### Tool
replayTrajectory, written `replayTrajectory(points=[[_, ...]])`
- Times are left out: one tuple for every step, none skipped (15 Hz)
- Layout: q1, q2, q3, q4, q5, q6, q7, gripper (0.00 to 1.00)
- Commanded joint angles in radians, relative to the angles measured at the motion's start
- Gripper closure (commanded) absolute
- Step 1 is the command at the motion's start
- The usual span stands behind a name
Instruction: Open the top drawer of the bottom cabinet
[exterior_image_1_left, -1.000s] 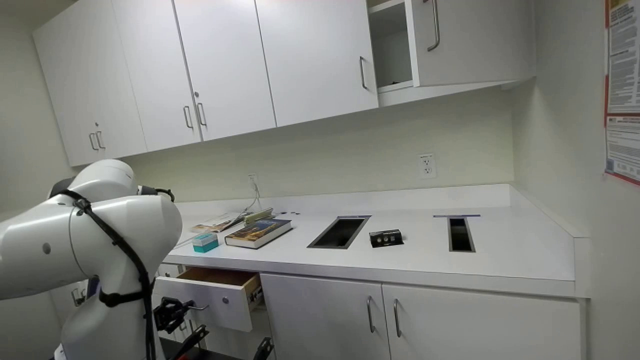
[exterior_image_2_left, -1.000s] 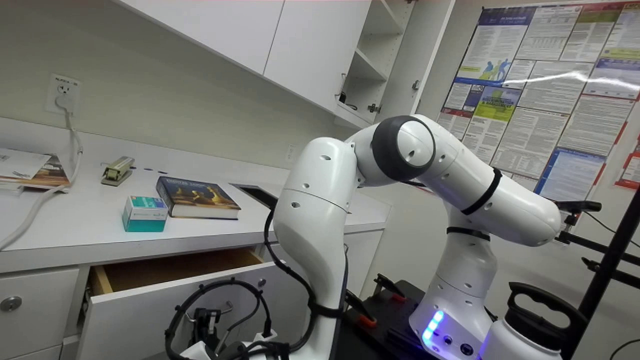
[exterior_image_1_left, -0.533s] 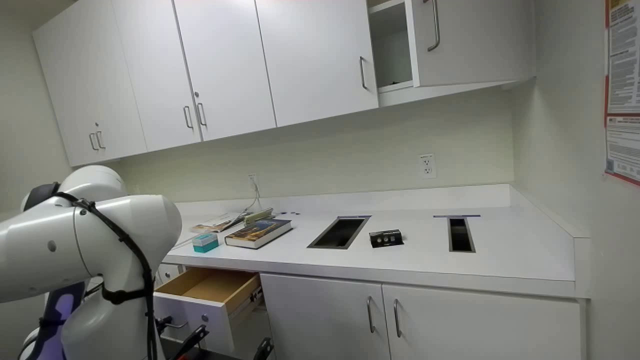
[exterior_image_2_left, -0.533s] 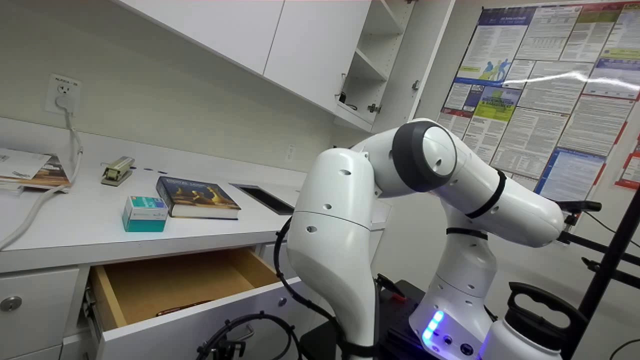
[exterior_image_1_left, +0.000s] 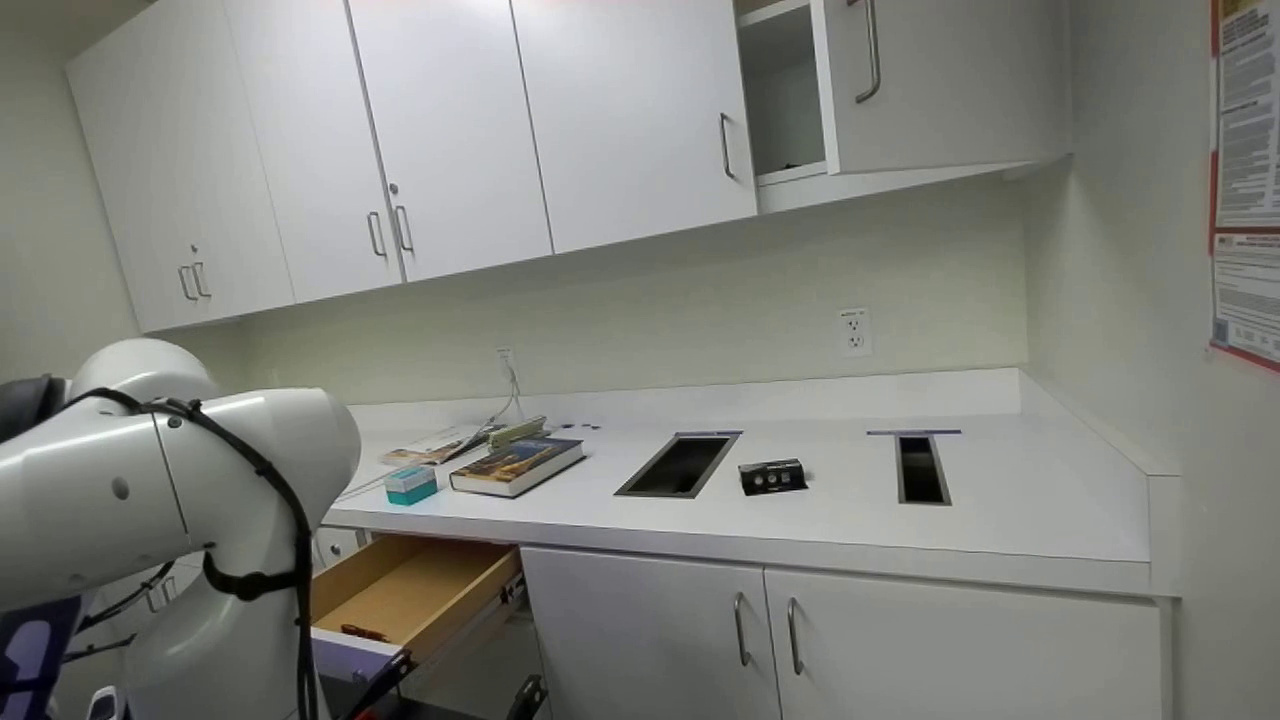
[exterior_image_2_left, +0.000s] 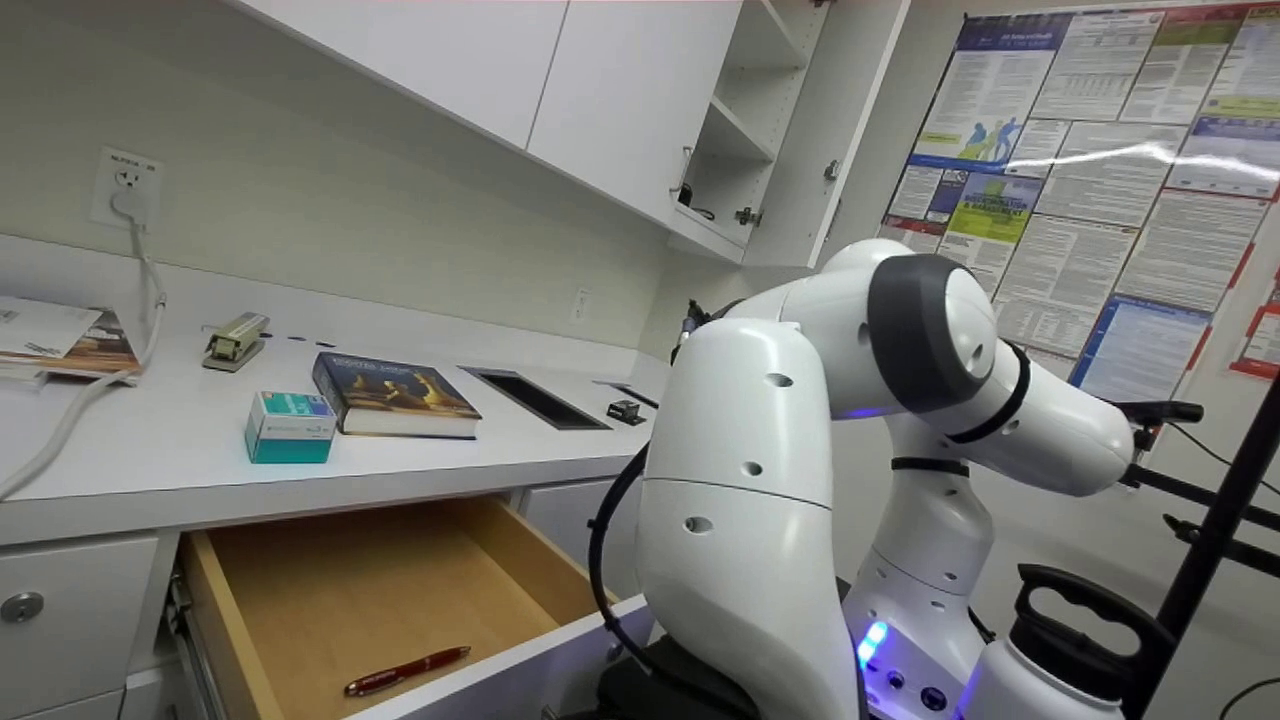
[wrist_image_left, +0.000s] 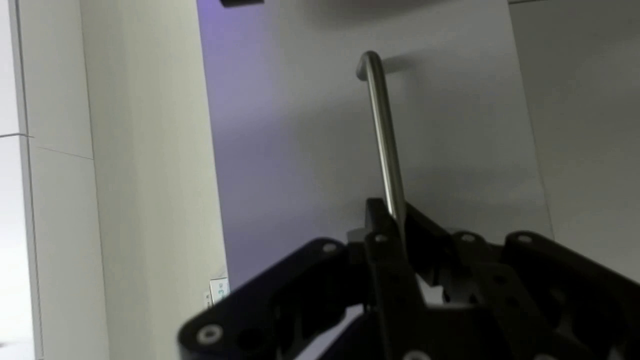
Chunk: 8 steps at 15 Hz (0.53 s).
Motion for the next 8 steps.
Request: replayTrajectory(points=[[0.065, 0.005, -0.006, 0.040, 0.077, -0.012, 0.042, 0.98], [0.078, 0.002, -0.010, 0.040, 0.092, -0.008, 0.042, 0.98], [0.091, -0.001, -0.013, 0.042, 0.105, -0.007, 0.035, 0.98], [0.098, -0.003, -0.021, 0.044, 0.113, -0.004, 0.034, 0.98], [0.104, -0.008, -0.029, 0.043, 0.117, -0.008, 0.029, 0.98], [0.109, -0.009, -0.036, 0.046, 0.120, -0.007, 0.032, 0.98], [0.112, -0.012, -0.039, 0.048, 0.125, -0.008, 0.028, 0.98], [0.116, -0.018, -0.043, 0.046, 0.126, -0.007, 0.026, 0.65]])
